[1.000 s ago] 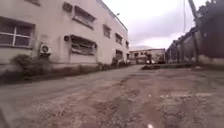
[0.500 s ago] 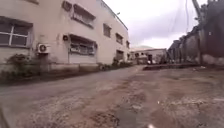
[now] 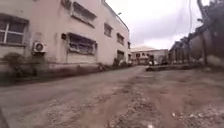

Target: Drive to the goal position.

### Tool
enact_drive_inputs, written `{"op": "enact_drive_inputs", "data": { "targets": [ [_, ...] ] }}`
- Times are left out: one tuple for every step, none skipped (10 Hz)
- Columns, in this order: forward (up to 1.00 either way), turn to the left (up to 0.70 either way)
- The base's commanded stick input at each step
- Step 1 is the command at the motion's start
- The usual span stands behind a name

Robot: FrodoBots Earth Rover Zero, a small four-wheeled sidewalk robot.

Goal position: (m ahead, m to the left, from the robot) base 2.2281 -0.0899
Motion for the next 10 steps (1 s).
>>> {"op": "enact_drive_inputs", "data": {
  "targets": [
    [0.85,0.00],
    [0.85,0.00],
    [0.85,0.00],
    [0.85,0.00],
    [0.85,0.00],
    [0.85,0.00],
    [0.85,0.00],
    [0.85,0.00],
    [0.85,0.00],
    [0.85,-0.09]
  ]
}}
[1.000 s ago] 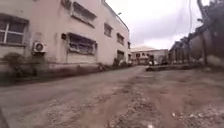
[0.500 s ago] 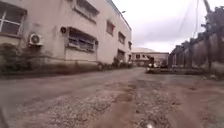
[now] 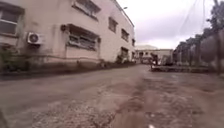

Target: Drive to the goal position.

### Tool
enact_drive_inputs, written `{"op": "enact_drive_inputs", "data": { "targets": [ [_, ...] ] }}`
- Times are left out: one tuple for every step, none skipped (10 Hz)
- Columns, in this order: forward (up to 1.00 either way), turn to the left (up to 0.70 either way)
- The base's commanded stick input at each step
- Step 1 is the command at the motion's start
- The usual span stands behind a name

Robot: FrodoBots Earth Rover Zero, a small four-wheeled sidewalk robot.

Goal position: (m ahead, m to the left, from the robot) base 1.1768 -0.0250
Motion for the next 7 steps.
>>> {"op": "enact_drive_inputs", "data": {
  "targets": [
    [0.85,-0.19],
    [0.85,-0.30],
    [0.85,-0.32],
    [0.85,-0.28],
    [0.85,-0.25],
    [0.85,-0.21],
    [0.85,-0.18]
  ]
}}
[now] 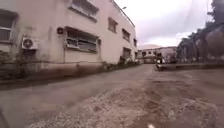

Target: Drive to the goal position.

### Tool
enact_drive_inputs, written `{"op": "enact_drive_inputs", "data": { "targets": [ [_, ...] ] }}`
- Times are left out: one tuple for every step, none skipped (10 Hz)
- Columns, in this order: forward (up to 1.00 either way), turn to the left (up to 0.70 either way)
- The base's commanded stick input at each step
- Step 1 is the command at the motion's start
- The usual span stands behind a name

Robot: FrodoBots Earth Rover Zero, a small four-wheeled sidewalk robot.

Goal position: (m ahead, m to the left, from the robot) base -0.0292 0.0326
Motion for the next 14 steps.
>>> {"op": "enact_drive_inputs", "data": {
  "targets": [
    [0.85,-0.14],
    [0.85,-0.11],
    [0.85,-0.07],
    [0.85,-0.04],
    [0.85,0.00],
    [0.85,-0.08],
    [0.85,-0.17],
    [0.85,-0.15],
    [0.85,-0.14],
    [0.85,-0.12],
    [0.85,-0.09],
    [0.85,-0.04],
    [0.85,0.00],
    [0.85,0.00]
  ]
}}
